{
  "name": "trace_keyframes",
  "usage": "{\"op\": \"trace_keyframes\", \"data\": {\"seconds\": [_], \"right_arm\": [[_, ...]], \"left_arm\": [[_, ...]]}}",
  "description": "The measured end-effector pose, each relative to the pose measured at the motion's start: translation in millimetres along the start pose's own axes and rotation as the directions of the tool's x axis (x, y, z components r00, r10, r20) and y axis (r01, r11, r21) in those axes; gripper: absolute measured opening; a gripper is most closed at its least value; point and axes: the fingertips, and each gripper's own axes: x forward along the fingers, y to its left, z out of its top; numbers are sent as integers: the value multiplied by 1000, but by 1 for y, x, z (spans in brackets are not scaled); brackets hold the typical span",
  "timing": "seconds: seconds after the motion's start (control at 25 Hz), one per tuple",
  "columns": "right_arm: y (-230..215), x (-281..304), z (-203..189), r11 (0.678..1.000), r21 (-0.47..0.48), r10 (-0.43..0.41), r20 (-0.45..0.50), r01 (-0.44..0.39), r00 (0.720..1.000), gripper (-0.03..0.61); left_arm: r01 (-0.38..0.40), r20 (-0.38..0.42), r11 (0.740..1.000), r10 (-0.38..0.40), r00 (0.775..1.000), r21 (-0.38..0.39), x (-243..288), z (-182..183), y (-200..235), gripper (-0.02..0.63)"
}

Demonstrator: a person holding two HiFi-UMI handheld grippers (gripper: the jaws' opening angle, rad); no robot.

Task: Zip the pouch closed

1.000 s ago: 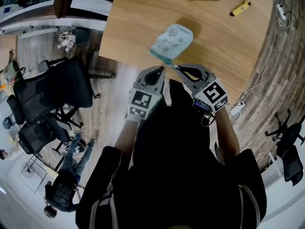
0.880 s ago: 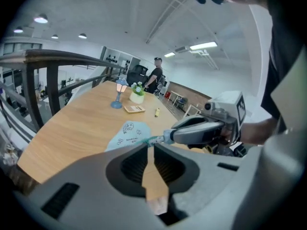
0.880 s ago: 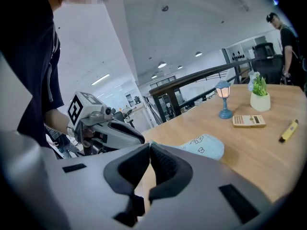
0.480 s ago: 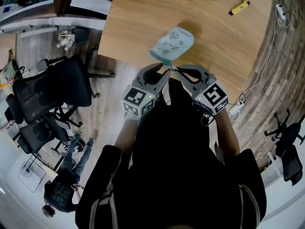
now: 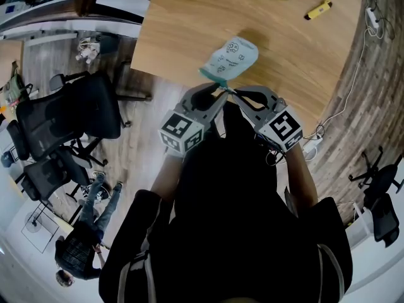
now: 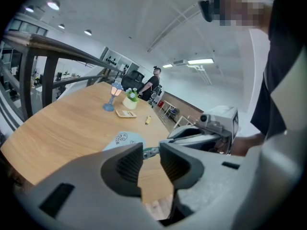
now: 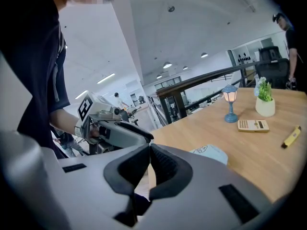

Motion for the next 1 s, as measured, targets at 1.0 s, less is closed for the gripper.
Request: {"op": "trace_keyframes", "data": {"seconds": [1.0], "right_arm": [[6,1,-2,1000,16,-13,4,13,1000,24]], "left_arm": [[101,31,989,-99,995,-107,-9,-6,-18,104]]}}
